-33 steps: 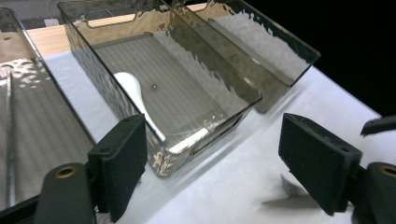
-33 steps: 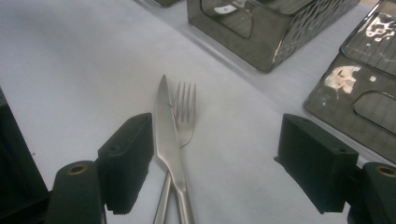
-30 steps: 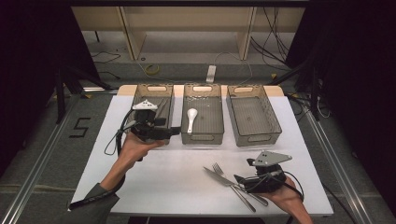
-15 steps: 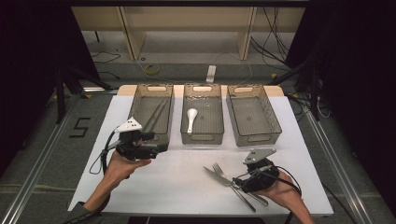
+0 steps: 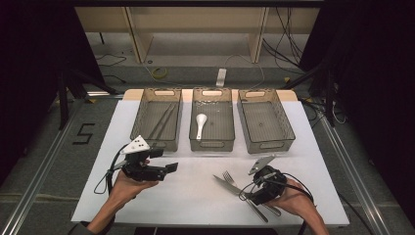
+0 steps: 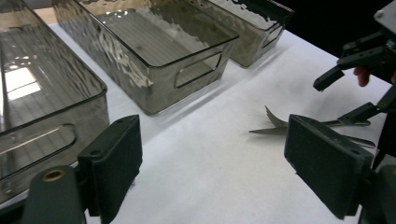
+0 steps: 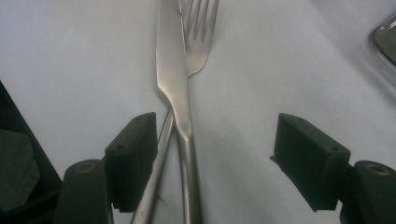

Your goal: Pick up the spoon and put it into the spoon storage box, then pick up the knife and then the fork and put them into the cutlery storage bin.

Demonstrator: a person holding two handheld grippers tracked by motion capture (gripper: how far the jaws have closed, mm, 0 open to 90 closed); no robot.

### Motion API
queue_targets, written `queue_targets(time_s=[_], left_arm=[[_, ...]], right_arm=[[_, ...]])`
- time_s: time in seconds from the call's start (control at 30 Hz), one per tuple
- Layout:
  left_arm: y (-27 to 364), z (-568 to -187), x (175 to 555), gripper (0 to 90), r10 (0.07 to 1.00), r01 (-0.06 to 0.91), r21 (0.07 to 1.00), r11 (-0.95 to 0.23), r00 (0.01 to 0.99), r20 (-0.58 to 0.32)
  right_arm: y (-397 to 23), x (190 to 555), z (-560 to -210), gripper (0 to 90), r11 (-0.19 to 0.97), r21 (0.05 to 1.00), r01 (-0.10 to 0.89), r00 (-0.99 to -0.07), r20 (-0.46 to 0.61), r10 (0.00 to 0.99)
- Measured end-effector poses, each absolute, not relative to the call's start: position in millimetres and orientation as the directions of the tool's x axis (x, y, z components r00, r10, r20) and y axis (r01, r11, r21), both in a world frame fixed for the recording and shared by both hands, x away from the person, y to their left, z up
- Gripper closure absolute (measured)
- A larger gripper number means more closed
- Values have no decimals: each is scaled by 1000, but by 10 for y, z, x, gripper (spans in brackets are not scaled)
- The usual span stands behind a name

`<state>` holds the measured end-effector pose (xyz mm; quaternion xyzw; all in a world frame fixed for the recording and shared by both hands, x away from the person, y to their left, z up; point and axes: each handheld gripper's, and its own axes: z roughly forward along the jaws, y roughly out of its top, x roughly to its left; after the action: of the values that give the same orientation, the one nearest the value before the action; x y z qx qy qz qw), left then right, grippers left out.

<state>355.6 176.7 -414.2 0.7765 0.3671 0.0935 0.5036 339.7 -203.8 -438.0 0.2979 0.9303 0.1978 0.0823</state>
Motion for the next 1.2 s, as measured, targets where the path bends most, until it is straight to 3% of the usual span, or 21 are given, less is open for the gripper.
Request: queue_targets(time_s=[0.2, 1.2], left_arm=[[1740, -4157, 3513, 165, 668, 435, 863, -255, 725, -168], [1741, -4162, 3468, 161, 664, 431, 869, -245, 727, -174]], right_arm=[[-1996, 3413, -4423, 330, 763, 362, 535, -813, -24, 582], [-1965, 3434, -4514, 520, 789, 268, 553, -818, -7, 576]])
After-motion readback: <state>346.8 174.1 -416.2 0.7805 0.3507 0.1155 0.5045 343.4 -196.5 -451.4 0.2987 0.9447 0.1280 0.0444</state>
